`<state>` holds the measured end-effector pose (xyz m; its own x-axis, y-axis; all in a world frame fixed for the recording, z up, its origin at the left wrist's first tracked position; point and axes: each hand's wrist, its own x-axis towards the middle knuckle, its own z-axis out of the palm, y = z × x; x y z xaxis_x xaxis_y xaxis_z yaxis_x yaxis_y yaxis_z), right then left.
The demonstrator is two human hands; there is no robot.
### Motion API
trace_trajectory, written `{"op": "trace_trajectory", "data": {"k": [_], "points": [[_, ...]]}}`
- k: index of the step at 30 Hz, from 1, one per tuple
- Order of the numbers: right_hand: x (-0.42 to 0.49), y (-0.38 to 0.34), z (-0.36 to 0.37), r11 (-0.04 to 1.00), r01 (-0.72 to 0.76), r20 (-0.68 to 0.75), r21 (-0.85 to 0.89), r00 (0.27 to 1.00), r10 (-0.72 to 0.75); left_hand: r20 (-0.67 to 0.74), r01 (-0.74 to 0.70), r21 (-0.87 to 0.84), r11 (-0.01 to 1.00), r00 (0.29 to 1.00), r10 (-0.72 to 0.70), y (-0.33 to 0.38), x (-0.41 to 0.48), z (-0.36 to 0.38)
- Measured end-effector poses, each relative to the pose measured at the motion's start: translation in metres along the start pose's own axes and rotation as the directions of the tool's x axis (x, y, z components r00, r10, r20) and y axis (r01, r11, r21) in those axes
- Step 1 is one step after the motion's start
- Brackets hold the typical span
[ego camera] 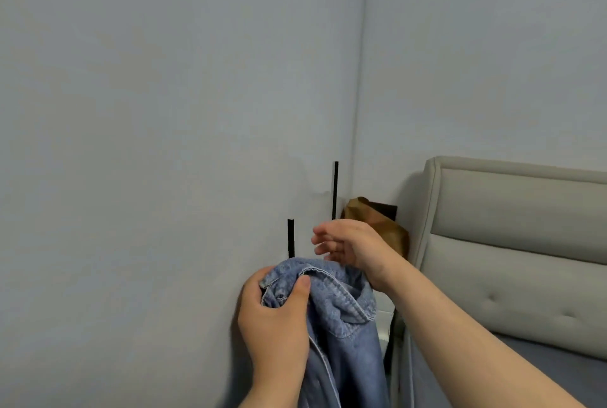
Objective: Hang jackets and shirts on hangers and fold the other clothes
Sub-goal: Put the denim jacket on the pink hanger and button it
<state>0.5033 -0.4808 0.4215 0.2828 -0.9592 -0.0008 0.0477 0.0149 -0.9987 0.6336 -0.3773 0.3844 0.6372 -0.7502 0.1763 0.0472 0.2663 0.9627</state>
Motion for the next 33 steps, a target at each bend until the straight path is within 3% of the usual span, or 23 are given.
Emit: {"op": "trace_trajectory", "data": {"k": [5, 7, 13, 18, 23, 28, 33], "points": [[0.056, 0.026, -0.002, 0.977, 0.064, 0.104, -0.205, 0.994, -0.043, -0.072, -0.048, 0.087, 0.995, 0.996, 0.054, -0.017, 0.014, 0.025], [0.073, 0.035, -0.002, 0.971, 0.091, 0.203, -0.22, 0.978, -0.046, -0.135, -0.06, 0.116, 0.991, 0.988, 0.075, -0.024, 0.016, 0.032], [0.085, 0.035, 0.002, 0.976, 0.128, 0.268, -0.178, 0.96, -0.077, -0.137, -0.083, 0.108, 0.991, 0.986, 0.097, -0.02, 0.019, 0.036], [0.082, 0.038, -0.001, 0.976, 0.136, 0.277, -0.17, 0.957, -0.085, -0.167, -0.087, 0.131, 0.987, 0.98, 0.109, -0.023, 0.019, 0.035], [0.073, 0.039, -0.018, 0.968, 0.155, 0.271, -0.199, 0.958, -0.098, -0.11, -0.098, 0.175, 0.98, 0.987, 0.118, -0.023, 0.013, 0.034], [0.057, 0.041, -0.046, 0.974, 0.158, 0.195, -0.161, 0.973, -0.126, -0.041, -0.094, 0.196, 0.976, 0.994, 0.104, -0.023, 0.01, 0.042], [0.033, 0.047, -0.072, 0.938, 0.232, -0.083, -0.259, 0.962, -0.261, 0.105, -0.11, 0.237, 0.965, 0.991, 0.087, -0.027, 0.006, 0.061]]}}
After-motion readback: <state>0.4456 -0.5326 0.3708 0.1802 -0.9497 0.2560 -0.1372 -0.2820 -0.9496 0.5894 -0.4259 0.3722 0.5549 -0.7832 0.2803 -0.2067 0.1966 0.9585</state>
